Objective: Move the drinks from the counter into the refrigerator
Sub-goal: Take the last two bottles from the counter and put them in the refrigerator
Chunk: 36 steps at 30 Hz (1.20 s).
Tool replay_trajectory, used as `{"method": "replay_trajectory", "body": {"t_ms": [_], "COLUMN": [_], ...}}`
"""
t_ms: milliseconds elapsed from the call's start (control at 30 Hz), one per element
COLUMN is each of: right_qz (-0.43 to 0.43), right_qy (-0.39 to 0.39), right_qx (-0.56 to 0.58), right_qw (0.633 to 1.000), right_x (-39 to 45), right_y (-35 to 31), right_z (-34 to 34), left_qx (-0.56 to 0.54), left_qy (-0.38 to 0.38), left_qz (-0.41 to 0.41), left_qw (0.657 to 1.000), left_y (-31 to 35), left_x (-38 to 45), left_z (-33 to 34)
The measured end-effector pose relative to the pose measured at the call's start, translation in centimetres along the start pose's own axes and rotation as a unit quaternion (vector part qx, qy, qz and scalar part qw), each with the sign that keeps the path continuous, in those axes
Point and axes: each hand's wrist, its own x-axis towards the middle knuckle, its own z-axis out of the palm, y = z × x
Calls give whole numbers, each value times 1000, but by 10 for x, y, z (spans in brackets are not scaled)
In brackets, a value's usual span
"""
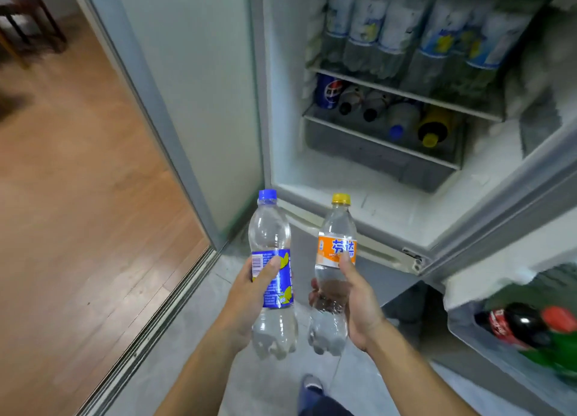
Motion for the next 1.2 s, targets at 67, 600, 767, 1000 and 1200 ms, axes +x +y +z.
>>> {"method": "replay_trajectory", "body": {"t_ms": [67,600,767,1000,1200], "right_qz": [-13,-233,-346,-466,-480], "right_qy": [16,156,232,273,314], "right_qx": [23,66,50,-2,-37], "right_qw": [1000,958,908,841,818], "right_x": [10,70,92,107,140], "right_y": [-13,-145,-197,-302,-351], "right_z": [-2,-49,-44,-40,-48], "left_qx": [15,25,40,95,83], "left_qy": [-20,-166,-178,-202,-214], "left_qz": [-1,97,207,355,378], "left_qw": [1000,981,961,908,897], "left_y": [14,124,171,239,266], "left_x": [20,124,162,202,229], "left_z": [12,156,201,259,304]}}
